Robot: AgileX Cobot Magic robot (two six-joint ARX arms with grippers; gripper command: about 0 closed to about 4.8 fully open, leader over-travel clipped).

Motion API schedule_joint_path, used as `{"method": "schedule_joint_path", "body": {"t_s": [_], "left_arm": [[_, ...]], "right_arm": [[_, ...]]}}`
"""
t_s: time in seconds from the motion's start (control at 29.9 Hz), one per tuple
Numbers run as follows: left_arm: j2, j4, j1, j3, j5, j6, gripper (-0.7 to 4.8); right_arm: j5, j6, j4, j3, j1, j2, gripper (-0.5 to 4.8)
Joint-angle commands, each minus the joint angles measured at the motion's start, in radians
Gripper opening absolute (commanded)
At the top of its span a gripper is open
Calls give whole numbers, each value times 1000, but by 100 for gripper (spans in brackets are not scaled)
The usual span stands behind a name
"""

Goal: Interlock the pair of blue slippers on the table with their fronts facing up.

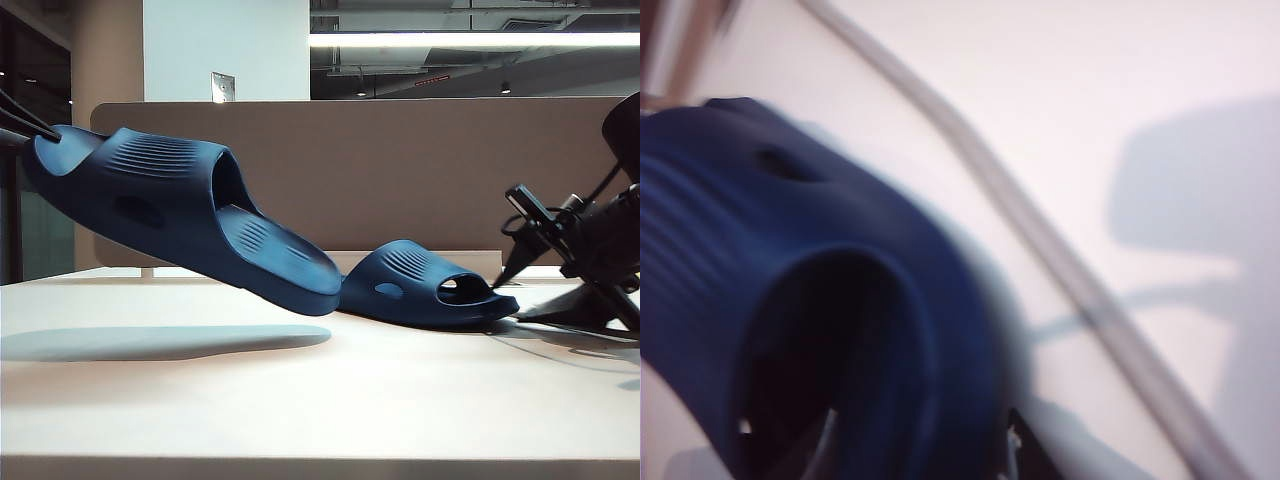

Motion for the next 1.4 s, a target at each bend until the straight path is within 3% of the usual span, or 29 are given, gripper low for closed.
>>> {"method": "schedule_joint_path", "body": {"t_s": [0.03, 0.33, 0.63, 1.17, 1.4], "left_arm": [[-4, 20, 0, 3, 20, 1, -5], [-4, 21, 0, 3, 19, 2, -5], [-4, 28, 0, 3, 19, 1, -5], [-4, 35, 1, 3, 19, -2, -5], [-4, 35, 19, 3, 19, 1, -5]], "right_arm": [[-36, 33, 49, 1, 2, 29, 211], [-39, 34, 60, 1, 3, 47, 210], [-39, 25, 44, 1, 3, 51, 41], [-153, -66, 26, 1, -2, -24, 40], [-175, -221, -154, 1, -64, -185, 30]]}}
